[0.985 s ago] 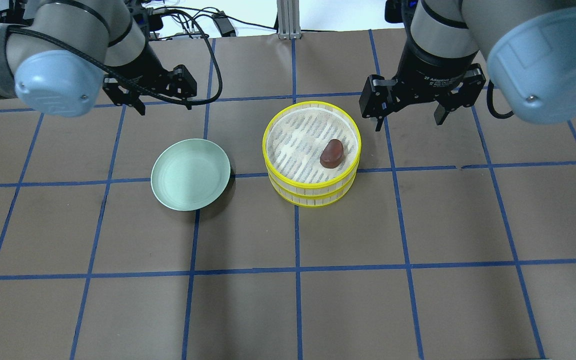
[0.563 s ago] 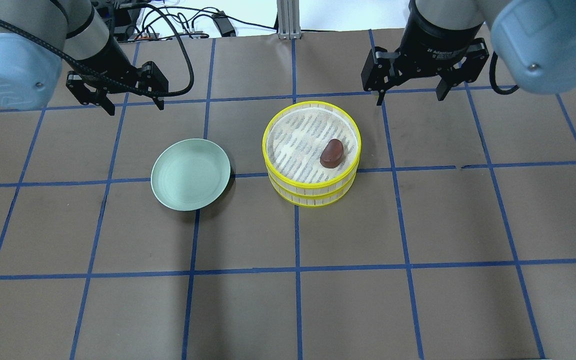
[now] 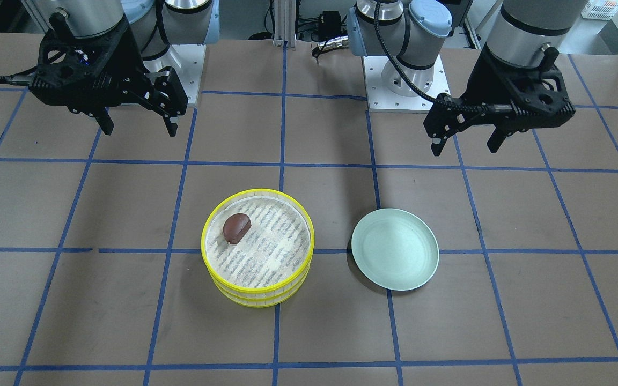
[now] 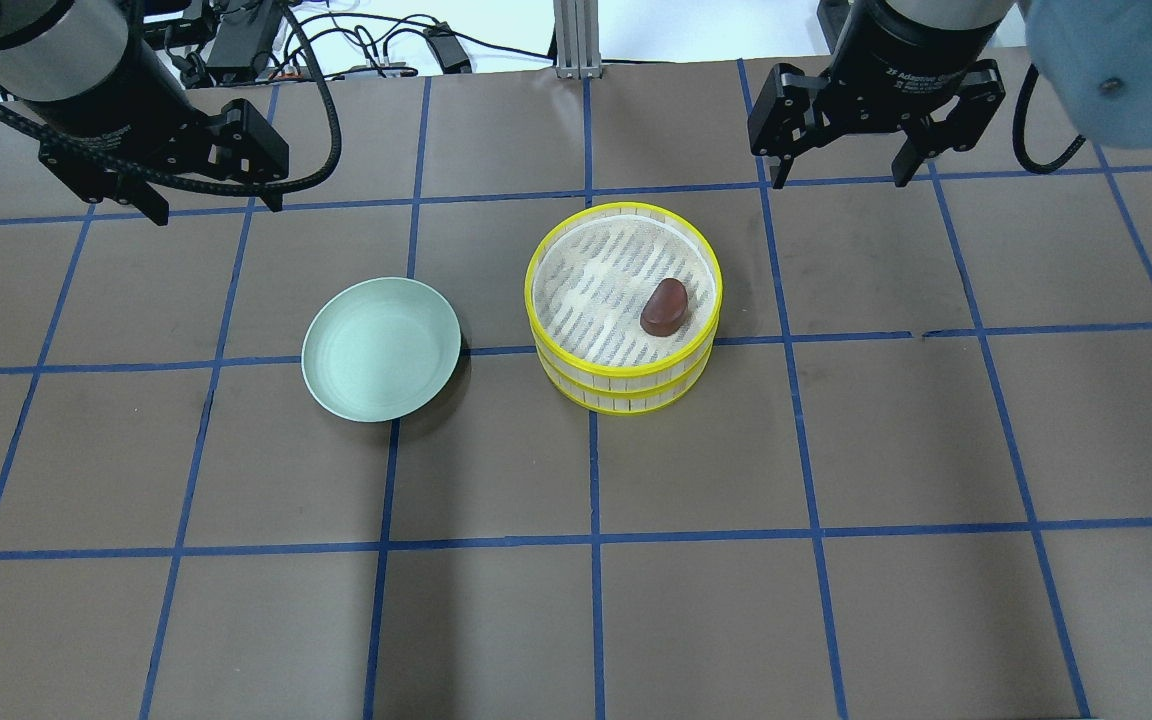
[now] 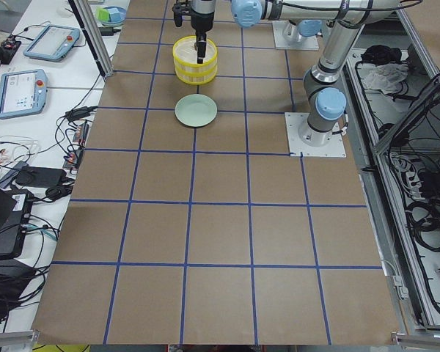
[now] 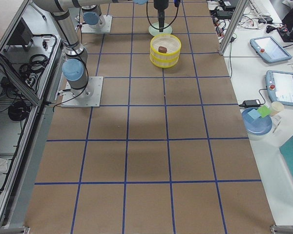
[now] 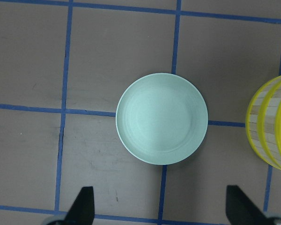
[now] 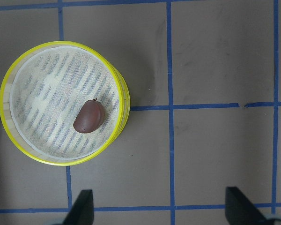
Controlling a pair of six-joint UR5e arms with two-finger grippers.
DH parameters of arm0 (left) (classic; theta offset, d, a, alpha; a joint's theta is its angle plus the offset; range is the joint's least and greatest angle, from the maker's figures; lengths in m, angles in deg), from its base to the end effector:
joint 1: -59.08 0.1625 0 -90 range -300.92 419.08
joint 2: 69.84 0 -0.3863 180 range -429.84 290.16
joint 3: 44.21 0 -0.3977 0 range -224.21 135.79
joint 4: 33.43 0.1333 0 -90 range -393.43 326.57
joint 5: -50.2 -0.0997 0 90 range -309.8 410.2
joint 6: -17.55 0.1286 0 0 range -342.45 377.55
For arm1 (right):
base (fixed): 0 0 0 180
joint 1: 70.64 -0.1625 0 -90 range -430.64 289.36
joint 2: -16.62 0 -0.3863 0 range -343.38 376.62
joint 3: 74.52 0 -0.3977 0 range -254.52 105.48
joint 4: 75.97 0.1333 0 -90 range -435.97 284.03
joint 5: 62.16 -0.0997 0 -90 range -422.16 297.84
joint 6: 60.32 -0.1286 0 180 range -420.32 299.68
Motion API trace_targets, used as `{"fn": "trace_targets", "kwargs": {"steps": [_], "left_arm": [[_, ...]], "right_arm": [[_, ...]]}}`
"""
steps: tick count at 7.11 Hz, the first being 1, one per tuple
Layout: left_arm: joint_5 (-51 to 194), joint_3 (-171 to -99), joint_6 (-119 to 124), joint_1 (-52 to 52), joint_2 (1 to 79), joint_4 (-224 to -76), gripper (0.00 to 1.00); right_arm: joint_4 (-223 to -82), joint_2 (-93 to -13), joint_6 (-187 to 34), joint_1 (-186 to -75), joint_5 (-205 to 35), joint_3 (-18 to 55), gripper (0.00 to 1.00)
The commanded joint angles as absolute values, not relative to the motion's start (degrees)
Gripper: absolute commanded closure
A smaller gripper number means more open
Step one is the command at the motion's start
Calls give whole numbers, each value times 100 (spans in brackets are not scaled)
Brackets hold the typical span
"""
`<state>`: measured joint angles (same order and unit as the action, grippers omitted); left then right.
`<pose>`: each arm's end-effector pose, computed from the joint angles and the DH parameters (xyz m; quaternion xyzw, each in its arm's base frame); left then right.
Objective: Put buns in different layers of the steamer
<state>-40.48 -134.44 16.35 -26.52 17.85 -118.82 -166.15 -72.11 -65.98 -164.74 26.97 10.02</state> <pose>-0.0933 -0.5045 0.4468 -0.0491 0.9971 -0.0582 0.0076 0.1717 -0.5034 0.4571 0.0133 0.9992 -0.0373 0.0108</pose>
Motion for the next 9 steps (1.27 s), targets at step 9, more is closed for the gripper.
{"fn": "trace_targets", "kwargs": {"steps": [9], "left_arm": [[-4050,-13447,1631,-2653,1787,-11973,0]], "right_arm": [[-16606,-7233,-6551,-16477,2714,1047,0]]}}
